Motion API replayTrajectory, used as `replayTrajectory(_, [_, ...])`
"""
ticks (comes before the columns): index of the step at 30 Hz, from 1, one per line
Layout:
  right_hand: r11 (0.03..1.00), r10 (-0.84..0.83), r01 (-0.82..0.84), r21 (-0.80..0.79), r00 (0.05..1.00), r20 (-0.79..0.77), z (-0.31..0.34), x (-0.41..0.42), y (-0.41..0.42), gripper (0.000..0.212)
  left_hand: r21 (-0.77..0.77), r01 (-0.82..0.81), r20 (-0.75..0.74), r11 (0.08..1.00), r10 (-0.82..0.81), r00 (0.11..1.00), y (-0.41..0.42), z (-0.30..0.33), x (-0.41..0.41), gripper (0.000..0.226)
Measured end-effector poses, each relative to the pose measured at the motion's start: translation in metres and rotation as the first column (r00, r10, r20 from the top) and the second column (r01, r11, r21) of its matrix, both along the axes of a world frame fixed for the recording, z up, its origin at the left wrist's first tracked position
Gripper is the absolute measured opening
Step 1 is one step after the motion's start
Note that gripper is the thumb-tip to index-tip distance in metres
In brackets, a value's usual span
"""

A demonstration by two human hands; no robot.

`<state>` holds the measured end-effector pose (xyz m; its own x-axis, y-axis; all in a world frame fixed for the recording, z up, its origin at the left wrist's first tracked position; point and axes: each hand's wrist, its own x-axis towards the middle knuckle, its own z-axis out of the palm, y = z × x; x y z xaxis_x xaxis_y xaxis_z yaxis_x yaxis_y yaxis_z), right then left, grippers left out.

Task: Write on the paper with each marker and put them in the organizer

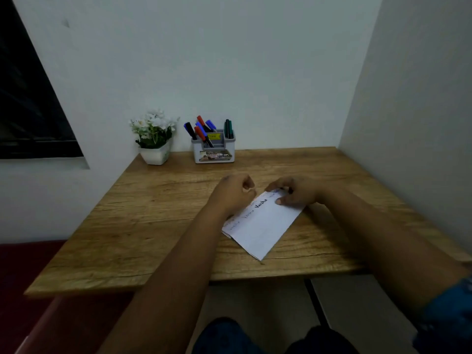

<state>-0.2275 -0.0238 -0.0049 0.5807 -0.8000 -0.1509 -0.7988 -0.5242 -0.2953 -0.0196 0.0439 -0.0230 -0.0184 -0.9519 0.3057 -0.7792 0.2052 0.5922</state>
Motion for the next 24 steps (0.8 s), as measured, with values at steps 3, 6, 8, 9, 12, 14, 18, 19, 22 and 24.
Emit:
replayTrajectory(3, [0.997, -0.071, 0.071, -0.044, 0.997, 0.005, -0.007, 0.002, 0.002, 0.048, 0.075, -0.033, 0.218, 0.997, 0.016, 0.976, 0.012, 0.001, 0.004, 0.027])
replayTrajectory(6, [0.97, -0.213, 0.218, -0.104, 0.975, 0.056, -0.017, 0.008, 0.007, 0.05, 0.155, -0.108, 0.501, 0.982, 0.016, 0.866, 0.021, 0.0, 0.006, 0.046])
replayTrajectory(8, [0.944, -0.265, 0.269, -0.189, 0.963, 0.05, -0.026, 0.012, 0.01, 0.05, 0.27, -0.134, 0.598, 0.953, -0.057, 0.799, 0.022, -0.005, 0.009, 0.052])
replayTrajectory(9, [0.932, -0.285, 0.291, -0.216, 0.957, 0.061, -0.03, 0.013, 0.012, 0.049, 0.331, -0.132, 0.583, 0.935, -0.092, 0.807, 0.022, -0.008, 0.01, 0.055])
replayTrajectory(12, [0.891, -0.343, 0.366, -0.269, 0.93, 0.128, -0.039, 0.015, 0.014, 0.044, 0.406, -0.106, 0.5, 0.908, -0.123, 0.857, 0.021, -0.01, 0.016, 0.057])
replayTrajectory(14, [0.877, -0.361, 0.39, -0.28, 0.92, 0.149, -0.04, 0.015, 0.015, 0.043, 0.408, -0.092, 0.497, 0.909, -0.137, 0.857, 0.02, -0.01, 0.016, 0.058])
replayTrajectory(18, [0.866, -0.373, 0.418, -0.275, 0.905, 0.204, -0.039, 0.013, 0.019, 0.041, 0.375, -0.086, 0.488, 0.923, -0.118, 0.865, 0.024, -0.01, 0.014, 0.058])
replayTrajectory(19, [0.857, -0.382, 0.437, -0.274, 0.895, 0.231, -0.04, 0.011, 0.019, 0.04, 0.363, -0.086, 0.471, 0.928, -0.103, 0.876, 0.024, -0.01, 0.014, 0.058])
replayTrajectory(22, [0.798, -0.387, 0.504, -0.33, 0.849, 0.36, -0.038, 0.009, 0.031, 0.036, 0.273, -0.08, 0.39, 0.959, -0.034, 0.92, 0.032, -0.008, 0.012, 0.059])
replayTrajectory(24, [0.715, -0.367, 0.532, -0.453, 0.838, 0.404, -0.035, 0.012, 0.038, 0.039, 0.123, -0.096, 0.36, 0.988, 0.046, 0.932, 0.037, -0.008, 0.007, 0.062])
